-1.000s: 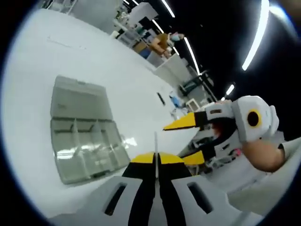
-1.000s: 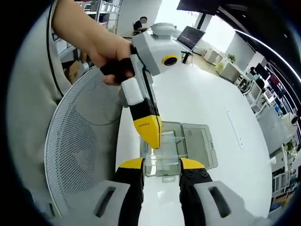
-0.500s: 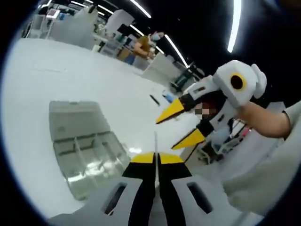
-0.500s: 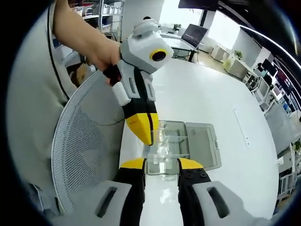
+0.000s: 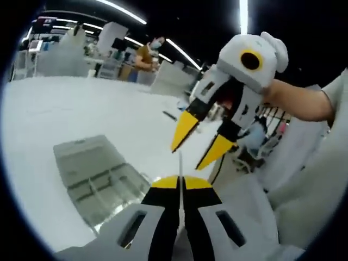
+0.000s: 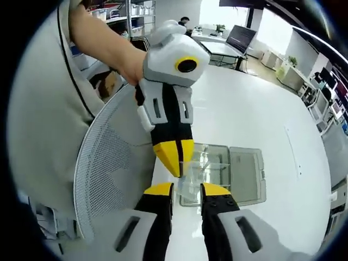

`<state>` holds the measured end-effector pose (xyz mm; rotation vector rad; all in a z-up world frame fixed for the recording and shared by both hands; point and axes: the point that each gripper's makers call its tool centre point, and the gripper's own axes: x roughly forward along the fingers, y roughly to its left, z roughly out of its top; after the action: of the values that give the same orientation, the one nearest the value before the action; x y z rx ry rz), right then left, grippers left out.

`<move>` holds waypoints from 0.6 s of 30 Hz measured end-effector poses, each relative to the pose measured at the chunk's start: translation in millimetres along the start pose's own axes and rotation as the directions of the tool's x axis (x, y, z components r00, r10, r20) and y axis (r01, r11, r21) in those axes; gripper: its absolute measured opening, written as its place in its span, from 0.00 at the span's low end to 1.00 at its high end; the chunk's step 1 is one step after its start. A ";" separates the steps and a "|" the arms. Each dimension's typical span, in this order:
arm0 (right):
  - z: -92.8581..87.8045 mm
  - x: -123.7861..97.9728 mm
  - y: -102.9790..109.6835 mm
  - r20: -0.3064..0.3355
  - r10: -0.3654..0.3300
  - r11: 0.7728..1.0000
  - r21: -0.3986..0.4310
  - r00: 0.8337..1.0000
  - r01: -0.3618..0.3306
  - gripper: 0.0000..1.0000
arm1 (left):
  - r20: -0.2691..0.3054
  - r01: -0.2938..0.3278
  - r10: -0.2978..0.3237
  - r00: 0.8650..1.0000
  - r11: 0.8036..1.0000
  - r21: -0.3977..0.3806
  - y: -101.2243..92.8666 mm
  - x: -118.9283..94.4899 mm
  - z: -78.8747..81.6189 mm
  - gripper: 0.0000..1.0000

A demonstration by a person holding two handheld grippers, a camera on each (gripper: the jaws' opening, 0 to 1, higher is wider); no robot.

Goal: Insert the divider into the dual guide fixture by aligning both edges with the guide slots and pushing it downward to the bottom, including one-sided entry, uneven engagement, binding, and posture correction.

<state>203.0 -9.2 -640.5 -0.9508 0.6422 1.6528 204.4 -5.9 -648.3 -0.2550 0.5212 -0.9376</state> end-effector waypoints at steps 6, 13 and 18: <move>2.7 2.1 1.4 -0.018 0.040 0.999 0.003 0.999 -0.040 0.09 | -0.003 0.013 -0.013 1.000 0.996 0.090 -2.8 -1.5 1.7 0.00; 4.4 6.0 6.3 -0.038 0.086 0.996 0.003 0.996 -0.086 0.05 | -0.006 0.028 -0.027 1.000 0.984 0.174 -6.0 -1.2 2.5 0.00; 5.2 6.6 7.3 -0.050 0.109 0.994 -0.005 0.993 -0.109 0.02 | -0.008 0.036 -0.035 0.999 0.978 0.207 -7.3 -0.7 1.8 0.00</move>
<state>193.9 -3.6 -643.7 -0.9793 0.7330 1.7329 200.0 -9.5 -643.5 -0.0740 0.4204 -1.0195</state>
